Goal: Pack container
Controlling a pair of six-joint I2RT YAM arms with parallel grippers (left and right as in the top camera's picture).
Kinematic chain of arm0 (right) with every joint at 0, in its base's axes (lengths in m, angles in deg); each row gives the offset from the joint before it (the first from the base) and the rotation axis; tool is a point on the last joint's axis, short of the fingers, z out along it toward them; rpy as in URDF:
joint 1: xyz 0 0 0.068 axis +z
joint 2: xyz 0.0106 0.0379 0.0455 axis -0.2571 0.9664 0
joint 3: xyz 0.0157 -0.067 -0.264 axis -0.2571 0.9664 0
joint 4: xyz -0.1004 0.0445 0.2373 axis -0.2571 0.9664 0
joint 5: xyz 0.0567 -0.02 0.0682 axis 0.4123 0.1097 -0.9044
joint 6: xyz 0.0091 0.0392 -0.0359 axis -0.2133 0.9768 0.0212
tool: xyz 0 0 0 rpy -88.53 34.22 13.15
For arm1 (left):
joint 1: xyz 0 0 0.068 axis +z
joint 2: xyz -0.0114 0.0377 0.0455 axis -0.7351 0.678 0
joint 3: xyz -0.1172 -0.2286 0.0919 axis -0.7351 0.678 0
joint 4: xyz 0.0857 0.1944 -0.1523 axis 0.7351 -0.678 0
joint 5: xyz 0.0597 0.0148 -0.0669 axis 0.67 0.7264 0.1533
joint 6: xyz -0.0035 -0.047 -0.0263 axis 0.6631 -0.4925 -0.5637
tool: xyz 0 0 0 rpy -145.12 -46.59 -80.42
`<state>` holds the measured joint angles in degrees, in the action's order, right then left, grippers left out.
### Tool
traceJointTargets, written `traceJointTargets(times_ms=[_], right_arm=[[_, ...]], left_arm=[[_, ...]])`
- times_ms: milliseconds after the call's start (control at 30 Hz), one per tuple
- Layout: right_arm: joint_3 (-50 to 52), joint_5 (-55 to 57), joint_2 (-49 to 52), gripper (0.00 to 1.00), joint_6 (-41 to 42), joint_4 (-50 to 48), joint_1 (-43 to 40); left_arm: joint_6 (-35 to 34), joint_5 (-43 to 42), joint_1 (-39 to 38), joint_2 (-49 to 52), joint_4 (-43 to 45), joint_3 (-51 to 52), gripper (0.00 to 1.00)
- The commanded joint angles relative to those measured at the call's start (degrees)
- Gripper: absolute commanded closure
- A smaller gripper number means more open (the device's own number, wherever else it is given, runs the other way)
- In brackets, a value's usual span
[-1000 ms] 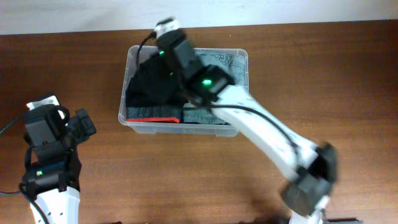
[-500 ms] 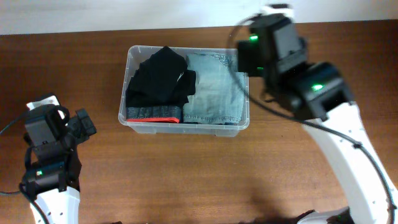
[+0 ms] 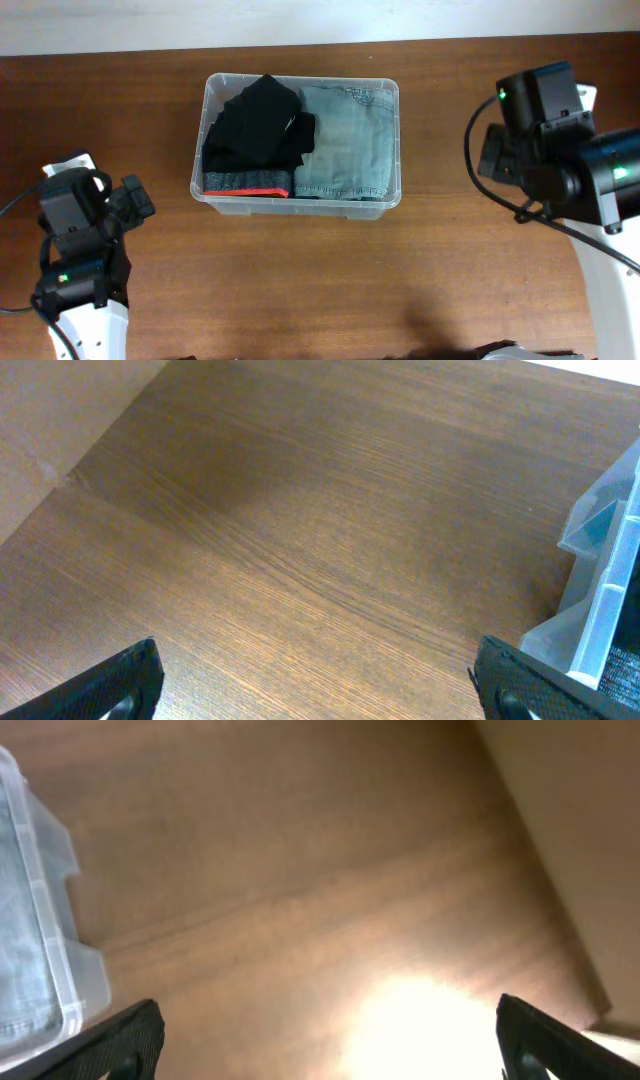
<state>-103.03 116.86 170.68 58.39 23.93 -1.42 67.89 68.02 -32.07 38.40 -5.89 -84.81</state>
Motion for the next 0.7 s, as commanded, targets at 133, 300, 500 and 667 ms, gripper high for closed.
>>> traceJointTargets(times_ms=[133, 300, 500, 667], right_arm=[[-0.1, -14.6, -1.6, 0.01, 3.1, 2.6, -0.4], [-0.1, -23.5, -1.6, 0.01, 3.1, 2.6, -0.4], [-0.1, -23.5, -1.6, 0.01, 0.8, 2.6, -0.4], [-0.1, -23.1, -1.6, 0.01, -1.2, 2.6, -0.4]], left_arm=[[-0.7, -0.4, 0.3, 0.1, 0.1, 0.1, 0.01], [-0.7, -0.4, 0.3, 0.1, 0.1, 0.1, 0.01], [-0.7, -0.4, 0.3, 0.1, 0.1, 0.1, 0.01], [-0.7, -0.4, 0.3, 0.1, 0.1, 0.1, 0.01]])
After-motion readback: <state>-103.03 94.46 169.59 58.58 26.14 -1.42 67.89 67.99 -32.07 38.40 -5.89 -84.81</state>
